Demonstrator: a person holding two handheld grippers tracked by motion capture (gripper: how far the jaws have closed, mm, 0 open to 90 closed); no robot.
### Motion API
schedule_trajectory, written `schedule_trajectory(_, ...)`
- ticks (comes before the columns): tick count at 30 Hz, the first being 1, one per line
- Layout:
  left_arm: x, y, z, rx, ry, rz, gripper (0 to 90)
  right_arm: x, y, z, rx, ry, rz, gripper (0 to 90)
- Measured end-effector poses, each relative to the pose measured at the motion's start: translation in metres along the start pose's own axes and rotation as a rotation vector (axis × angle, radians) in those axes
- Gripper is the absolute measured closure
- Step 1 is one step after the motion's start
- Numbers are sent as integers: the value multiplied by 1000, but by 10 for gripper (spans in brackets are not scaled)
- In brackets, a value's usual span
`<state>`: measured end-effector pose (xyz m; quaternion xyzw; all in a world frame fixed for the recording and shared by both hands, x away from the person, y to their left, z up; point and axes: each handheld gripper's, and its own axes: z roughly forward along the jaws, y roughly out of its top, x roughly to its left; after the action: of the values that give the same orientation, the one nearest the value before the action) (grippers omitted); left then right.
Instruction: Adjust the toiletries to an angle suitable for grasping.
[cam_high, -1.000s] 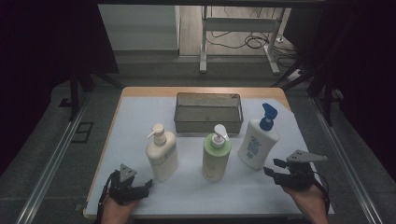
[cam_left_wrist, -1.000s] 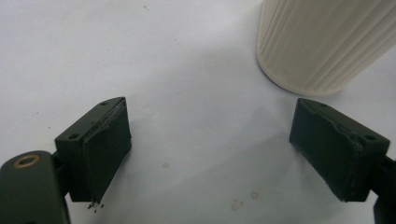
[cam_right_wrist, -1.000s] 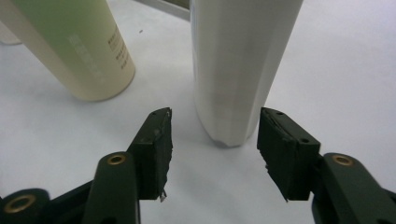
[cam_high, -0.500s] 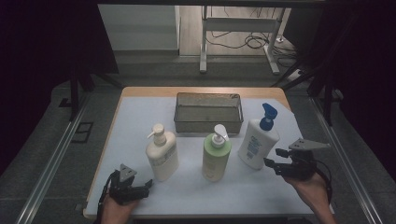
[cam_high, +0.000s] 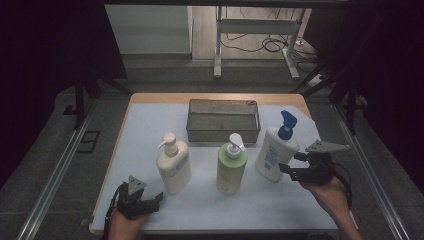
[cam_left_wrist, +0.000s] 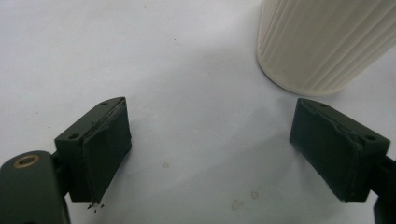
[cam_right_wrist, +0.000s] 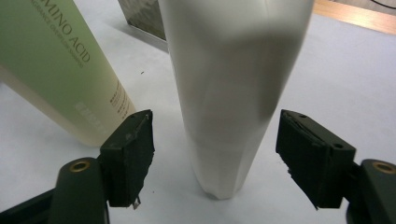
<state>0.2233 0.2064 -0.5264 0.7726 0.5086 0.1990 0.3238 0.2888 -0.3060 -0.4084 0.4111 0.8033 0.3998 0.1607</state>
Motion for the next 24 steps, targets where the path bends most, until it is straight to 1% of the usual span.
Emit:
schedule_trajectory(3, 0, 0, 0, 0, 0, 0, 123, 1, 3, 2, 3, 1, 3, 273)
schedule_trajectory(8, 0, 0, 0, 2, -1, 2, 123, 1, 8, 7, 6, -1, -5, 273)
schedule_trajectory(21, 0, 0, 0, 2, -1, 2, 123, 2, 24, 16, 8, -19, -45, 292)
schedule_trajectory(24, 0, 0, 0, 2, -1, 2, 124, 2, 27, 18, 6, -21, -47, 299)
